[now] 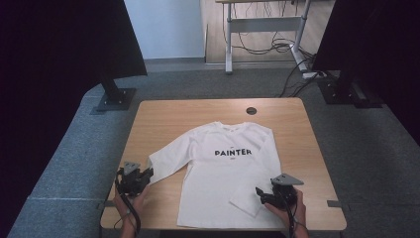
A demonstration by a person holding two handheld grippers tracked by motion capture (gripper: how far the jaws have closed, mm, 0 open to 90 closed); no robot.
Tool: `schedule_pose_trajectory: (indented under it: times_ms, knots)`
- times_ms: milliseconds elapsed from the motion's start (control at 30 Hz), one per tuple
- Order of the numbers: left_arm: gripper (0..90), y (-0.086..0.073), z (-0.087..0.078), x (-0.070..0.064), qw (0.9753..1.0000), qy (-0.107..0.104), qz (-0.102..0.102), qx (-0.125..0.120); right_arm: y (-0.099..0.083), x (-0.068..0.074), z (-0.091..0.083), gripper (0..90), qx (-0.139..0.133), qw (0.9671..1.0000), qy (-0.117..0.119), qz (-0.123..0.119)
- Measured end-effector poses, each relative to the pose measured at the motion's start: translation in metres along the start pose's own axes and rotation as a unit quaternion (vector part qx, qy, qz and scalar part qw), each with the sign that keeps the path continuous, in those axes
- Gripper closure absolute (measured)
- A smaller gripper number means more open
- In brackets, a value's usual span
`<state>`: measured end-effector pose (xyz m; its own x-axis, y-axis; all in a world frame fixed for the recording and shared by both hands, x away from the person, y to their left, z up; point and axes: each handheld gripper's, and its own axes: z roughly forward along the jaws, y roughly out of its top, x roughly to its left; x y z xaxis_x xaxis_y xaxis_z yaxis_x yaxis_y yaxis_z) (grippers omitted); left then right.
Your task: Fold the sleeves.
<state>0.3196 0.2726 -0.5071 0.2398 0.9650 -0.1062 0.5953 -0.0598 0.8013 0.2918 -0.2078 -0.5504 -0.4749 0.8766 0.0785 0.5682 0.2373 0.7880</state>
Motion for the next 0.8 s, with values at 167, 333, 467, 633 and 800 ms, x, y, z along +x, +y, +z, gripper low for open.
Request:
schedule_pose_trajectory:
  times_ms: [167,333,467,633,800]
  knots:
    - [85.0,0.001,0.005,-0.009,0.9999,-0.011,0.008,0.001,0.0,-0.002,0.0,27.4,0.0,1.0,-0.001,0.003]
    - [85.0,0.002,0.008,-0.018,0.9996,-0.022,0.016,0.003,-0.001,-0.005,0.0,27.4,0.0,1.0,-0.003,0.007]
    - [85.1,0.002,0.01,-0.025,0.9993,-0.027,0.025,0.006,-0.001,-0.005,0.0,27.4,0.001,1.0,-0.002,0.008]
    - [85.0,0.002,0.012,-0.031,0.999,-0.031,0.032,0.008,-0.001,-0.004,0.001,27.4,0.004,1.0,-0.001,0.005]
    - [85.0,0.003,0.012,-0.036,0.9987,-0.033,0.036,0.011,-0.001,-0.003,0.002,27.4,0.006,1.0,-0.002,0.003]
